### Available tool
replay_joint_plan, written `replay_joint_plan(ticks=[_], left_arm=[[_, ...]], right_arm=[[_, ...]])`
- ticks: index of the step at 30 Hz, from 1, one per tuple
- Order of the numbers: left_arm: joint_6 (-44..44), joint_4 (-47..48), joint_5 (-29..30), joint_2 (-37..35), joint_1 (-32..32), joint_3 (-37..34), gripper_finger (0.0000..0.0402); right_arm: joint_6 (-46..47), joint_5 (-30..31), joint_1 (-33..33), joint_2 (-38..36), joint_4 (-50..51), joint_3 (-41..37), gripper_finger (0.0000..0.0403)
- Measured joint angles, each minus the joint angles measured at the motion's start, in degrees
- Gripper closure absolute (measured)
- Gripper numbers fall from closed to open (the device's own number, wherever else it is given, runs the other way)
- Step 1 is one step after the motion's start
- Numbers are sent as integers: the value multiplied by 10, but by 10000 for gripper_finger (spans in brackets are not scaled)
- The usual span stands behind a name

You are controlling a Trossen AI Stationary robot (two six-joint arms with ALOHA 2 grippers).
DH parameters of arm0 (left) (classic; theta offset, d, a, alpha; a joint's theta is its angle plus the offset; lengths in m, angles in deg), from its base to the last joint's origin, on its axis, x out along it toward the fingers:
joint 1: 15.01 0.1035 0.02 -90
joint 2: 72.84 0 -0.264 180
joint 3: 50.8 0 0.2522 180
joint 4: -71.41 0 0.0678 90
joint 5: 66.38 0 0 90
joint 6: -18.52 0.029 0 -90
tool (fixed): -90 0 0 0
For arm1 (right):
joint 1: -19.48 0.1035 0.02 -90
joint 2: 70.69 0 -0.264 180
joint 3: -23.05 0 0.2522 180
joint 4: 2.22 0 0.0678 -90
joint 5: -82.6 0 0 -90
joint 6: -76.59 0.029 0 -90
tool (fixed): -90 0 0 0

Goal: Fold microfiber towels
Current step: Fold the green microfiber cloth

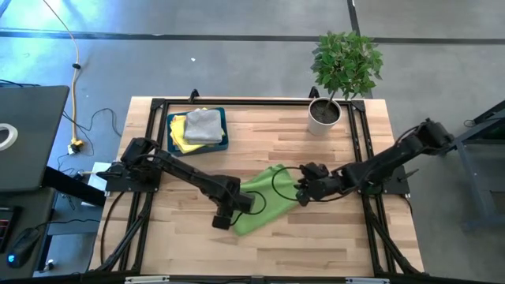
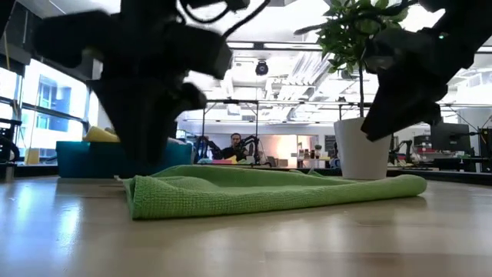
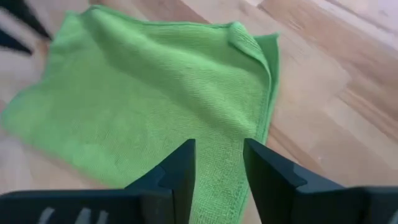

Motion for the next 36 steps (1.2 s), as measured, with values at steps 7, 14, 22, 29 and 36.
replay_joint_plan(ticks=[7, 14, 22, 29, 36], left_arm=[[8, -82, 11, 0, -3, -18, 273], [-2, -124, 12, 0, -2, -60, 273], [-17, -175, 20, -2, -3, -90, 273], [-17, -185, 25, -2, -2, -91, 273], [-16, -203, 27, -1, -2, -92, 273]], right_arm=[[88, -3, -20, 44, -6, 0, 194], [127, -50, -57, 110, -25, 0, 148], [82, -63, -69, 168, -102, 1, 179], [84, -59, -65, 179, -111, 2, 228], [73, -45, -58, 186, -117, 1, 293]])
